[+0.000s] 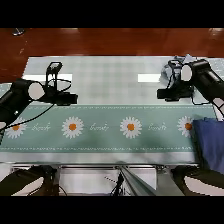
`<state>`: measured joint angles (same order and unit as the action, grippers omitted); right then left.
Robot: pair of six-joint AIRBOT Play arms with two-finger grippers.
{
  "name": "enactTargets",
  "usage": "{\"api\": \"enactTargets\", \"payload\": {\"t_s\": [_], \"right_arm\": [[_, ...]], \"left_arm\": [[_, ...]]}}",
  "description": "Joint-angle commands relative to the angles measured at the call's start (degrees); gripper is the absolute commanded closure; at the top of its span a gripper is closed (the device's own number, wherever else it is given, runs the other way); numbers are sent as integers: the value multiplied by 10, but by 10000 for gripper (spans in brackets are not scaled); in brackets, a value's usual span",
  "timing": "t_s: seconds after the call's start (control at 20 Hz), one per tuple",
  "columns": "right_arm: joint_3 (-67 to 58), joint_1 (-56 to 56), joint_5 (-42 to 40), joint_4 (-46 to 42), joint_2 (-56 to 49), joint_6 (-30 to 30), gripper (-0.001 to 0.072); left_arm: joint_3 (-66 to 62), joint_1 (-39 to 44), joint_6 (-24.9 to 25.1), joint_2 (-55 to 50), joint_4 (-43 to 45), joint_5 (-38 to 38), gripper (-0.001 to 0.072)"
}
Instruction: Fold the shirts.
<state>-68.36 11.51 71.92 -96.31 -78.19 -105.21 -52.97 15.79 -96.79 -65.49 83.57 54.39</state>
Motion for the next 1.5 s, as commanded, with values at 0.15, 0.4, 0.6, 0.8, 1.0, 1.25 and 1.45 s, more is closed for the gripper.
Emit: {"api": "enactTargets", "payload": {"t_s": [0.15, 0.4, 0.6, 0.8, 1.0, 1.25, 1.45], "right_arm": [[0, 0, -172, -17, 0, 0, 682], [0, -16, -366, -228, -4, -77, 80], [-45, -139, -380, -264, -51, -222, 80], [-96, -230, -352, -143, -141, -144, 80], [-134, -268, -294, -32, -228, -89, 84], [-186, -269, -213, 179, -257, 106, 682], [-275, -265, -158, 230, -166, 185, 683]], "left_arm": [[0, -1, 0, -1, 0, -90, 683], [0, -1, 0, -14, 0, -228, 2], [0, -2, 0, -24, 0, -256, 3], [0, -2, 0, -41, 0, -251, 3], [0, -2, 0, -46, 0, -222, 3], [-1, -1, 0, -44, -9, -174, 4], [-56, -8, 11, -33, -7, -2, 4]]}}
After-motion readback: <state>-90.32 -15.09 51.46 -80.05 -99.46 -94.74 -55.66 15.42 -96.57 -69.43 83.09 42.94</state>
